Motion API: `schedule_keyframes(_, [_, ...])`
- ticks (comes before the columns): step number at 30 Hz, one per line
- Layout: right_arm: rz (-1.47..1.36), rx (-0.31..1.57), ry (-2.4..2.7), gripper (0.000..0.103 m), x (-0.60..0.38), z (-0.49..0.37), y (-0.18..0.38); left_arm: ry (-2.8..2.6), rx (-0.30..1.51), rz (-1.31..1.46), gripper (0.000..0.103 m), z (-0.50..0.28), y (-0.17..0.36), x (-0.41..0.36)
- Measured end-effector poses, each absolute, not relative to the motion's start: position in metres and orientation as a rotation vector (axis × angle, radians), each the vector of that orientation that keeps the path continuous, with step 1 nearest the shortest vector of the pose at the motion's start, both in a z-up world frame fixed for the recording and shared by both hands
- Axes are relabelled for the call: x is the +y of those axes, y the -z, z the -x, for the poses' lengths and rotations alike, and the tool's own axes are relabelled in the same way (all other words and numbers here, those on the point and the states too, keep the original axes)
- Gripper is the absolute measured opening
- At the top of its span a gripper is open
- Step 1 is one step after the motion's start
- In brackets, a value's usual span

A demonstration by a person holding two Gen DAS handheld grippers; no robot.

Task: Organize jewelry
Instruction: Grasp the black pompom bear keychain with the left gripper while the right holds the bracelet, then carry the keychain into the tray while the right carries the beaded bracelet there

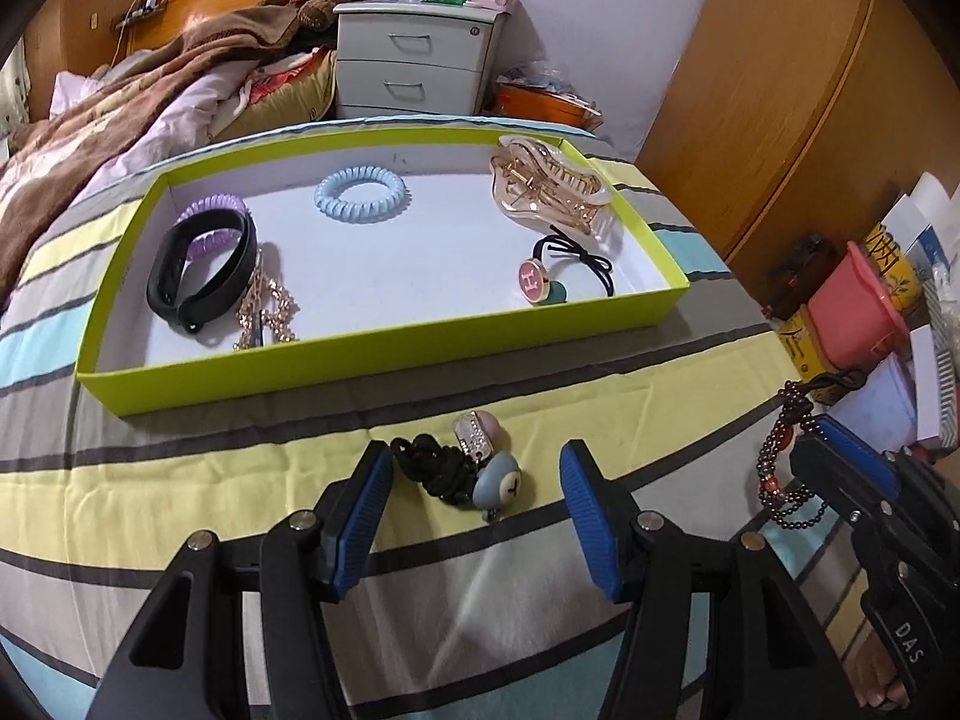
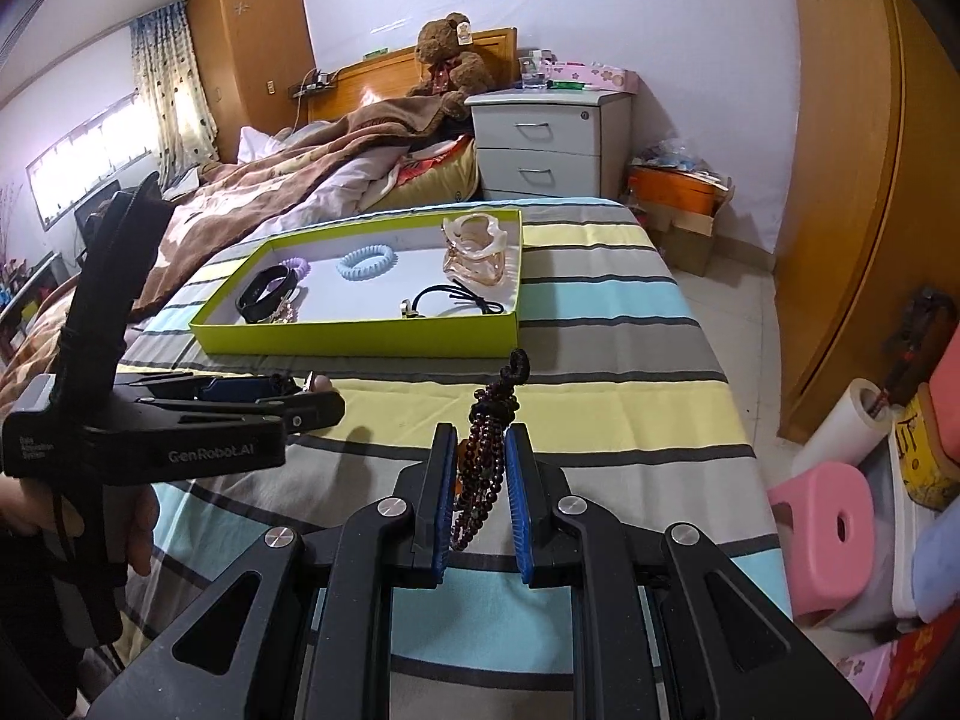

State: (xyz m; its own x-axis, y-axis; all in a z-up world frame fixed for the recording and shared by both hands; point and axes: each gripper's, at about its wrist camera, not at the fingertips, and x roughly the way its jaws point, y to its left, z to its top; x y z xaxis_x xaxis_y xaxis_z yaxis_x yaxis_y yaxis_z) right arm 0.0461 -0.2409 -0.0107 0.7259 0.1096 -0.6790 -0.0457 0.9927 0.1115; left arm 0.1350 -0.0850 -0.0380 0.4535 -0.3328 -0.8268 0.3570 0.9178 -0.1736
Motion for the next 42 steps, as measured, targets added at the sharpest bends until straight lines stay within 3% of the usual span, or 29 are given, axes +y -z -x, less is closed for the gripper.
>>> schedule_keyframes(5, [-0.092,0.757,-0.087,0.017,-0.242,-0.047,0.012,0.4,1.001,-0.072,0.059,-0.133,0.038,-0.092])
schedule_keyframes(10, [-0.097,0.759,-0.098,0.017,-0.24,-0.049,0.012,0.354,0.989,-0.137,0.046,-0.131,0.039,-0.094])
schedule_keyframes(22, [-0.094,0.762,-0.097,0.017,-0.24,-0.05,0.012,0.352,0.989,-0.12,0.032,-0.13,0.036,-0.089])
schedule_keyframes(42, [-0.08,0.729,-0.105,0.017,-0.235,-0.055,-0.004,0.373,0.92,-0.072,0.03,-0.124,0.005,-0.075])
